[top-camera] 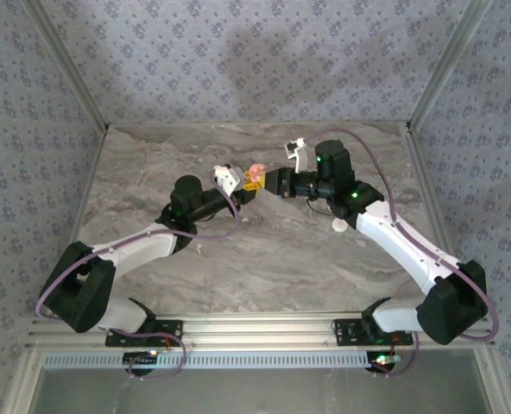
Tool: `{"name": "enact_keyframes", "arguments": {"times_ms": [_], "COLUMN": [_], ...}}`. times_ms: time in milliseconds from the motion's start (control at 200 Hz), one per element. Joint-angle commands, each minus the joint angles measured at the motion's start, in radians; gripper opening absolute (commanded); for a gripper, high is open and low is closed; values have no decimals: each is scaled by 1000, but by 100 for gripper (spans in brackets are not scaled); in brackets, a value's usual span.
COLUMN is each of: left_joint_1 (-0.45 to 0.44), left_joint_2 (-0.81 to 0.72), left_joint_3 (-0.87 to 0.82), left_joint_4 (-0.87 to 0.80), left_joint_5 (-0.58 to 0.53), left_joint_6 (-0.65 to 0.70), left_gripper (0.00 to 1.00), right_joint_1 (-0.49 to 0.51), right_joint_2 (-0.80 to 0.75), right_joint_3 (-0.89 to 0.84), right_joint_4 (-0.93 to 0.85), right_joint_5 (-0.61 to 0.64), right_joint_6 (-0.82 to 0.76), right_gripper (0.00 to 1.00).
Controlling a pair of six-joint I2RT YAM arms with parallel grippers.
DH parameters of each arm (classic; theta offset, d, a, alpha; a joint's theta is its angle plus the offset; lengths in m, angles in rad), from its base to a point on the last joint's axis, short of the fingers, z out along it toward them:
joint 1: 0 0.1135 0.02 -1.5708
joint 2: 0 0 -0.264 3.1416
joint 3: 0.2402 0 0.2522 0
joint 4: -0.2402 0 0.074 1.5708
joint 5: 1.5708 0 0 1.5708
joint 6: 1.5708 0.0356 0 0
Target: Insert the wireless bluetooth earbuds into the charging case
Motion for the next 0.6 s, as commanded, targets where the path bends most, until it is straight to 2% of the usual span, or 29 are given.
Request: {"name": "enact_keyframes", "arguments": {"times_ms": [0, 595], "left_joint_1": [-7, -7], "left_joint_2": [-29, -45], "left_joint_3": [26, 21], "left_joint_4": [10, -7], "left_joint_5": [3, 6], "left_joint_6": [1, 13], "left_gripper": [12, 12], "right_joint_1": [8, 24], "right_joint_2": [4, 49], "right_joint_3": [44, 98], "right_joint_4": [7, 17], "right_joint_5": [-11, -17], "right_joint_6": [14, 9], "right_gripper": [20, 21]}}
